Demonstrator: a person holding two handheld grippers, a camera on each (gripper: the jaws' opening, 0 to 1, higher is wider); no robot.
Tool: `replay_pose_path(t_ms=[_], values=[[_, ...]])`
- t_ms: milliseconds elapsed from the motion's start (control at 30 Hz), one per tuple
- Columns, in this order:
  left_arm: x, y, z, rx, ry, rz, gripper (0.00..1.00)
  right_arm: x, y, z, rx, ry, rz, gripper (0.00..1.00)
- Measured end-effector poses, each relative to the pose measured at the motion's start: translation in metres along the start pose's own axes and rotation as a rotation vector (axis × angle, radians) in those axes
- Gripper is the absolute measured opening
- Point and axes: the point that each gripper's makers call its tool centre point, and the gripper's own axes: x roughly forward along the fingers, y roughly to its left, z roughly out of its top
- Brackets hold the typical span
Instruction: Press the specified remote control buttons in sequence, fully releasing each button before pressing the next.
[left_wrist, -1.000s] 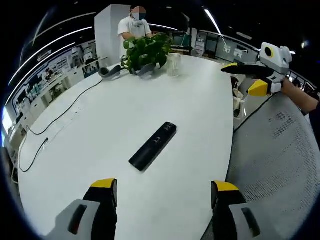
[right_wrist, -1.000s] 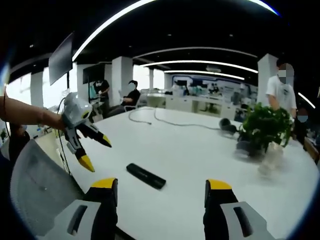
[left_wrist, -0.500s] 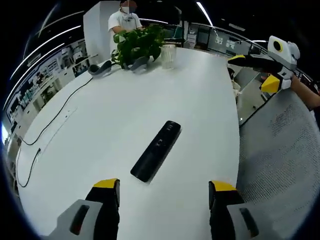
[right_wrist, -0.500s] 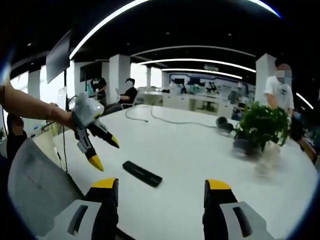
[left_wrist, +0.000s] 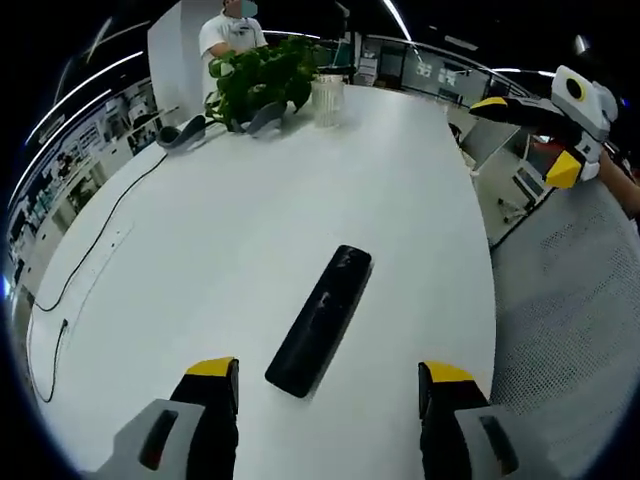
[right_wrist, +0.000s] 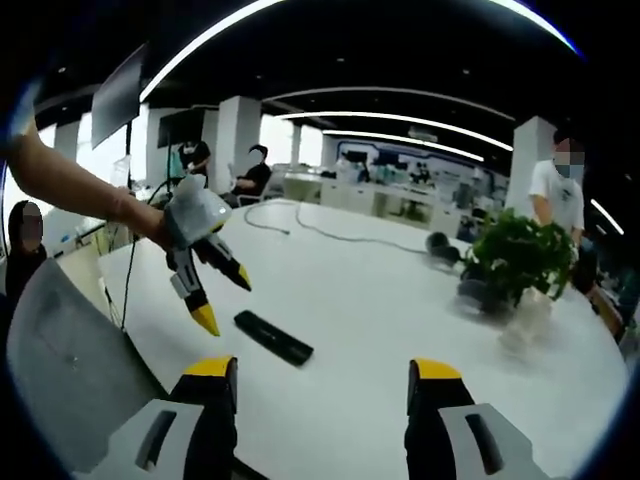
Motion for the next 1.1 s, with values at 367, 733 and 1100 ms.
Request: replay_pose_path(t_ms=[367, 733, 1100], values=[[0.013, 0.01, 0.011, 0.043, 0.018, -0.016, 0.76, 0.002, 0.002, -0.004, -0.028, 0.028, 0.008, 0.65], [0.024, 0.014, 0.014, 0.087, 0.039, -0.036, 0.72, 0.005, 0.005, -0.008, -0.051, 0.054, 0.024, 0.61], [0.028, 0.01, 0.011, 0.157, 0.065, -0.068, 0.53, 0.005, 0.008, -0.01, -0.065, 0.066, 0.037, 0.57]])
